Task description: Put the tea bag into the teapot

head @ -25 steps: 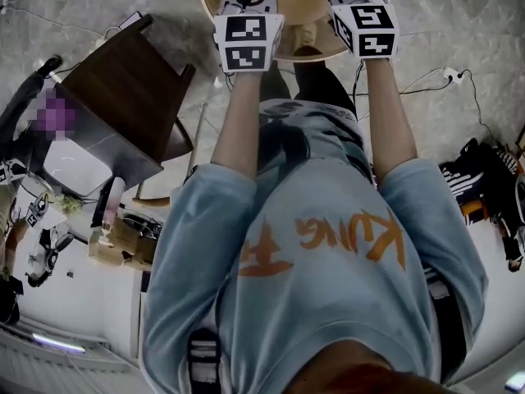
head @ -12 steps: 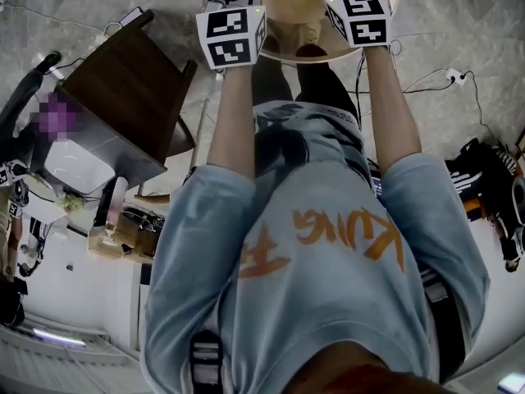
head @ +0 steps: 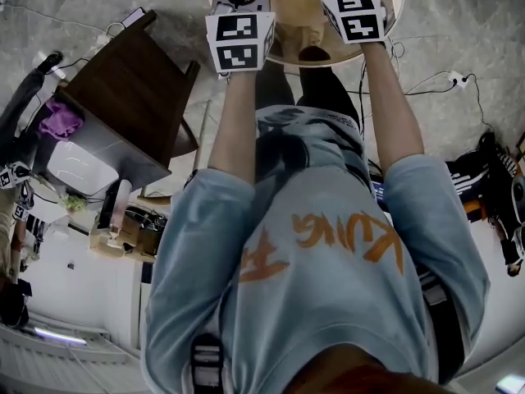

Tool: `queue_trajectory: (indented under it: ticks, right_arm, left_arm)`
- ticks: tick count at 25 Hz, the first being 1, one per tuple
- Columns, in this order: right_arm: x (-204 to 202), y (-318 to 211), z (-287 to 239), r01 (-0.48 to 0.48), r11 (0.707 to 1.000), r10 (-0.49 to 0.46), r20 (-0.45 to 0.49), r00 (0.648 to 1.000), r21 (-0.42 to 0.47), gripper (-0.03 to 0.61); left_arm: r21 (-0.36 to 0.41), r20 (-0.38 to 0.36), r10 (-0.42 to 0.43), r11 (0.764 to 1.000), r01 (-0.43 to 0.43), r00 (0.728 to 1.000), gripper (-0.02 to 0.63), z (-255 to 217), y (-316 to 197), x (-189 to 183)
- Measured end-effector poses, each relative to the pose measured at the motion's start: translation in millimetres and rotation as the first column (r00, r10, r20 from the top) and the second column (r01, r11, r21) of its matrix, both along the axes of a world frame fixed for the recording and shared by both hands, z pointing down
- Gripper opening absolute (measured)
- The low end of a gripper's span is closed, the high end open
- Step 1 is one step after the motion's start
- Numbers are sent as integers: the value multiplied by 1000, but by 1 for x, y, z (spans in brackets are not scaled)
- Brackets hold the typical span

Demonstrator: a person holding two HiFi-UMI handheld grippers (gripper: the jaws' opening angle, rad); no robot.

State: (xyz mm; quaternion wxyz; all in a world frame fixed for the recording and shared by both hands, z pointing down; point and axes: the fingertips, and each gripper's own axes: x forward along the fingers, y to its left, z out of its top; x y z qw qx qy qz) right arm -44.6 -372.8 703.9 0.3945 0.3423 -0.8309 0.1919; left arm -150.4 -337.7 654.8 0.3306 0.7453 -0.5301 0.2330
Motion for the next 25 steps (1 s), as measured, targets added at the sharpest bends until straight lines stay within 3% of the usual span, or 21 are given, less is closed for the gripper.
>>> queue_trajectory:
  ticks: [12, 25]
  right_arm:
    - [5, 1, 13, -38, 999, 38, -1, 999, -15, 23]
    - [8, 8, -1, -62, 998, 63, 63, 996, -17, 121]
  left_arm:
    - [-5, 10, 4, 1000, -4, 1000, 23, 3, 3, -5]
    - [8, 6, 7, 1000, -7, 1000, 23, -3, 11, 4]
